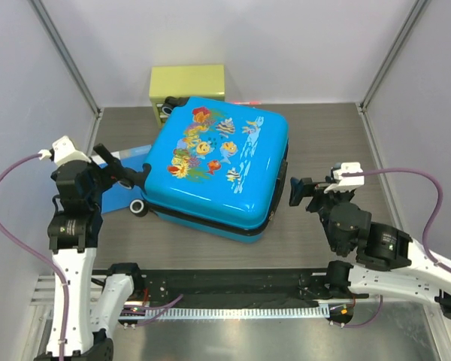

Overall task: Pack the luggage
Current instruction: Reset both arms

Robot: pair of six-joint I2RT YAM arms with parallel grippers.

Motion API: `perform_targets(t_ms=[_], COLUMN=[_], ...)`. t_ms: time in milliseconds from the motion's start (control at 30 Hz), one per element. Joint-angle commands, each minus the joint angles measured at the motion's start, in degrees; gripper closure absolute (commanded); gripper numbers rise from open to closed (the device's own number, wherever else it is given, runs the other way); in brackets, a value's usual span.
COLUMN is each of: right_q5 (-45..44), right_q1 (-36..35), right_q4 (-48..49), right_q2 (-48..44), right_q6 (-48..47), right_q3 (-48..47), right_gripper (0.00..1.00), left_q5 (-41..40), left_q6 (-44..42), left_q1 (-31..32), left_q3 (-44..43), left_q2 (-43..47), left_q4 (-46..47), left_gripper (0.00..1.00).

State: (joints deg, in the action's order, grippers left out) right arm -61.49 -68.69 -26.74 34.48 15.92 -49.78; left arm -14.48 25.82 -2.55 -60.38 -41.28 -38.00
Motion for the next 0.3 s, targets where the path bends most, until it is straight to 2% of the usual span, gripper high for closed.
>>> perform_targets(t_ms=[0, 267], right_q5=[-6.1, -4.2], right_q1=[3.0, 6.0], right_q4=[-1.5, -1.9], right_q2=[2.3, 0.0], right_q6=[-5.5, -4.7], right_q3=[-5.1, -3.7], right_gripper=[0.00, 0.00], left_q5=[2.6, 6.6], left_q6=[-2.2, -2.4], left_q1=[0.0, -0.1], left_q3=[-0.9, -1.2], left_q2=[3.0, 3.7], left_q4=[-3.1, -5.1], left_gripper=[0.00, 0.00])
